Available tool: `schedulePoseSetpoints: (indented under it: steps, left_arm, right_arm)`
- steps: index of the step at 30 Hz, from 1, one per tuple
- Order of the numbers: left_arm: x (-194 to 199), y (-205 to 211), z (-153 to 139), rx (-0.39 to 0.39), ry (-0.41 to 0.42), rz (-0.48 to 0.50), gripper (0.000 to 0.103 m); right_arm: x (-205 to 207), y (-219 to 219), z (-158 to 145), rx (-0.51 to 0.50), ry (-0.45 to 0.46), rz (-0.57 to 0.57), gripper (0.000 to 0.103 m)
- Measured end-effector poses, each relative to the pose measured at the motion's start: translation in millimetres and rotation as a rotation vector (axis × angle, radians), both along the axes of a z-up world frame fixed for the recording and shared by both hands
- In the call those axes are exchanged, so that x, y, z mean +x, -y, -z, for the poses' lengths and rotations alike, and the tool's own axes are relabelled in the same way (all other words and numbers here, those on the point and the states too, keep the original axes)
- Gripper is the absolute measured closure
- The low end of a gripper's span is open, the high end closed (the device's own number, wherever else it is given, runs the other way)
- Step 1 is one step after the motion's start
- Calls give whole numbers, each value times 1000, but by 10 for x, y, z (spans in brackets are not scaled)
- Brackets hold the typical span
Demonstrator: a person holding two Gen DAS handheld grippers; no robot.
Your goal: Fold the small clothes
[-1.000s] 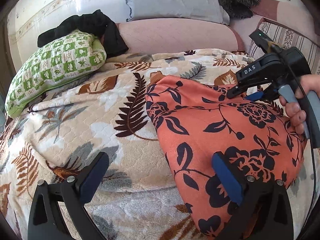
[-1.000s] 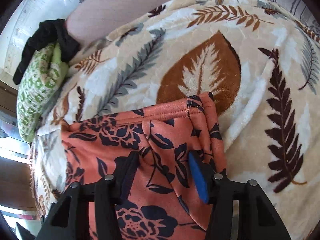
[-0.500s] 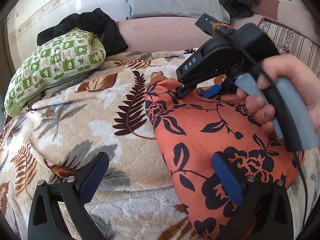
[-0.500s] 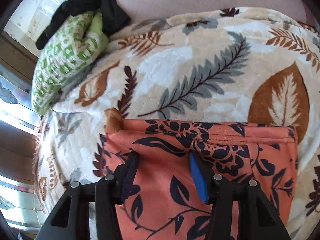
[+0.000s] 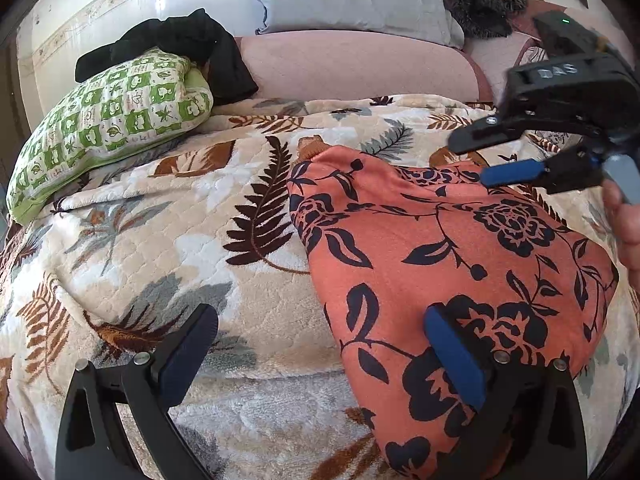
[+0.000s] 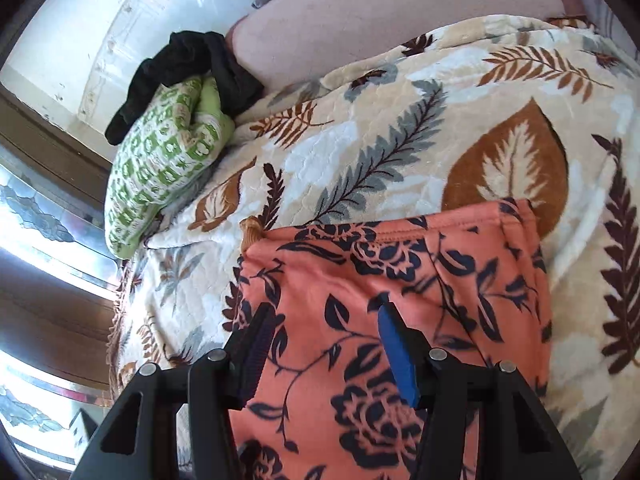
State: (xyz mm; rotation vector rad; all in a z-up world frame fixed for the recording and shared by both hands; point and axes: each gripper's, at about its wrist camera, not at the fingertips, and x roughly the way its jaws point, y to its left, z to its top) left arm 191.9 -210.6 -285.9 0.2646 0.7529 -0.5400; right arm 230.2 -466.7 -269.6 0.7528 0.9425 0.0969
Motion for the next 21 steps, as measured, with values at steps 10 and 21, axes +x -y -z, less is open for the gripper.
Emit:
schedulePoseSetpoints:
  steps: [10, 21]
  left_arm:
    - [2, 5, 28, -11, -15, -11, 0]
    - [356, -282, -110, -281, -256, 101, 1]
  right_arm:
    - [-970, -25, 363, 4, 13, 25, 45]
    - [-1124, 614, 369, 177, 101, 179, 33]
